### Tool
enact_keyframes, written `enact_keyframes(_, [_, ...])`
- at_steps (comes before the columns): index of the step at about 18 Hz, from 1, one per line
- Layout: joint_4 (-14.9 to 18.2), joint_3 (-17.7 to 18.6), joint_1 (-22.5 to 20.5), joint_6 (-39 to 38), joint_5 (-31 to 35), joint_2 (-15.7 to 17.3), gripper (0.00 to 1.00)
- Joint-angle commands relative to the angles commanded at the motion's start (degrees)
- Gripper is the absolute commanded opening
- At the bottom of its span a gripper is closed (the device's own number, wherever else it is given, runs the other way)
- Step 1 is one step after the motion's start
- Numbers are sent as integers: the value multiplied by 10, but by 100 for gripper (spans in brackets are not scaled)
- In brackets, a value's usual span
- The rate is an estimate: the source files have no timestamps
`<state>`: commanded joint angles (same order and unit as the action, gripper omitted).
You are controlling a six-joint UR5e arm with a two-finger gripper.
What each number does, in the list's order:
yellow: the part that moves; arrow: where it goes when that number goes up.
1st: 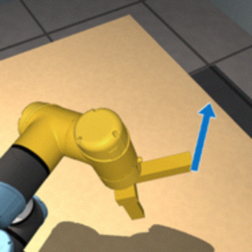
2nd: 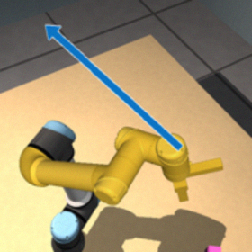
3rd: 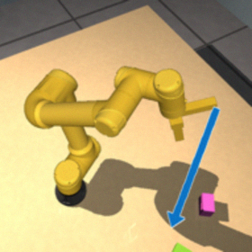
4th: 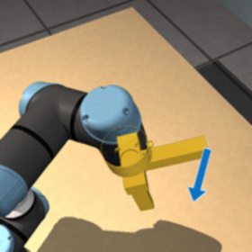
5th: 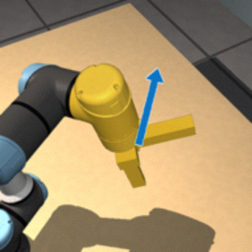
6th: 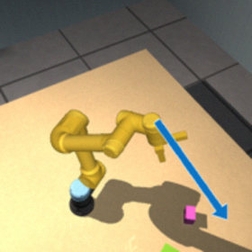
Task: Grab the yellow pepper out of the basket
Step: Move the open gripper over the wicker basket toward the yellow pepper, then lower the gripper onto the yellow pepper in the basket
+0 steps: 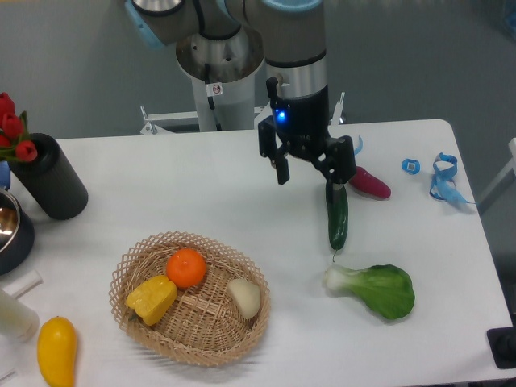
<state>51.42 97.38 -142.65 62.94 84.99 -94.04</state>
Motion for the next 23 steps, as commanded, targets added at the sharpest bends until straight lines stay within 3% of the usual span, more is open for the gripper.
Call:
enact_keyframes(8, [-3, -4, 55, -127, -8, -37, 100])
enact_keyframes(10, [-19, -3, 63, -169, -10, -47, 100])
enact_keyframes(13, [-68, -4, 97, -182, -15, -73, 100])
enact_keyframes(16, [-69, -10, 121, -219, -15, -99, 100])
enact_keyframes(23, [-71, -10, 176, -222, -19, -156, 100])
